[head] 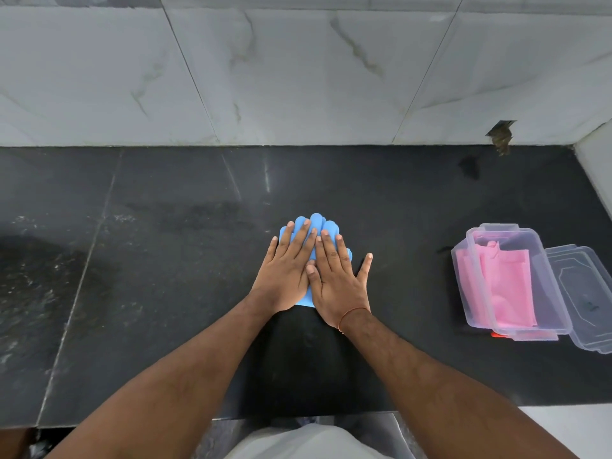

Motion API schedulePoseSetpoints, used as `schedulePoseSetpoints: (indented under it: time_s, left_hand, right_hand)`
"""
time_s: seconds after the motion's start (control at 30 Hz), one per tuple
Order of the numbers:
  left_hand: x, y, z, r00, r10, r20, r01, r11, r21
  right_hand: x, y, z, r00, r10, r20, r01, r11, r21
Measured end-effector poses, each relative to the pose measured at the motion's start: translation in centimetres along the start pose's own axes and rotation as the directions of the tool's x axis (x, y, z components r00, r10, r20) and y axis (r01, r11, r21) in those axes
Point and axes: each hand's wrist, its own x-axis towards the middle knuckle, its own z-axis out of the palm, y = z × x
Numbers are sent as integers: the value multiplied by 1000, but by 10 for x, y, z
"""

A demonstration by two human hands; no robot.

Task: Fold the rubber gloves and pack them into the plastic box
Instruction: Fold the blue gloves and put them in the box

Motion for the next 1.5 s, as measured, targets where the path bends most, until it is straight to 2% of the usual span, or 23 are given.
schedulePoseSetpoints:
  time_s: [0.07, 0.13, 0.17, 0.23, 0.33, 0.4, 0.47, 0.53, 0.63, 0.77, 0.83, 0.93, 1.17, 1.3, 1.5]
  left_hand:
    - [1, -3, -3, 1000, 7, 23, -6, 998, -58]
    - [0, -1, -8, 999, -43, -27, 38, 984, -173]
    - [-2, 3, -11, 988, -132, -84, 106, 960, -261]
    - [-8, 13, -19, 913, -370, -170, 270, 863, -427]
    - [-14, 24, -27, 812, -568, -133, 404, 712, -574]
    - [-15, 28, -33, 761, -648, 1, 492, 577, -652]
    - [-14, 30, -39, 726, -674, 140, 555, 453, -697]
    - [-14, 31, -43, 718, -664, 208, 578, 403, -710]
    - [-13, 30, -51, 705, -658, 266, 602, 356, -715]
    - [-12, 22, -59, 707, -628, 327, 590, 268, -761]
    - [-14, 20, -62, 724, -580, 373, 593, 248, -766]
    - [-22, 22, -63, 754, -534, 383, 576, 257, -776]
    - [-40, 34, -57, 811, -515, 279, 449, 242, -860]
    - [-45, 45, -61, 859, -454, 237, 365, 218, -905]
    - [-32, 80, -69, 912, -364, 187, 263, 172, -949]
  right_hand:
    - [2, -1, -3, 999, 7, 45, -8, 1000, 17]
    - [8, -3, -10, 994, 16, 105, -26, 995, 92]
    - [11, -4, -15, 992, 24, 121, -42, 988, 147]
    - [13, -5, -27, 996, 56, 66, -71, 968, 242]
    - [7, 0, -43, 973, 218, -72, -171, 898, 405]
    - [1, 5, -48, 921, 385, -53, -308, 807, 505]
    - [-3, 7, -54, 842, 534, 75, -467, 652, 597]
    - [-6, 5, -58, 762, 603, 237, -586, 488, 647]
    - [-8, -1, -59, 714, 567, 411, -626, 254, 737]
    - [-8, -7, -63, 718, 479, 505, -608, 79, 790]
    - [-10, -7, -66, 710, 430, 558, -628, 28, 778]
    - [-14, -6, -63, 734, 384, 560, -627, 68, 776]
    - [-20, -6, -53, 831, 351, 431, -514, 192, 836]
    - [-26, 2, -58, 878, 342, 335, -433, 269, 861]
    - [-36, 40, -84, 908, 365, 207, -343, 362, 867]
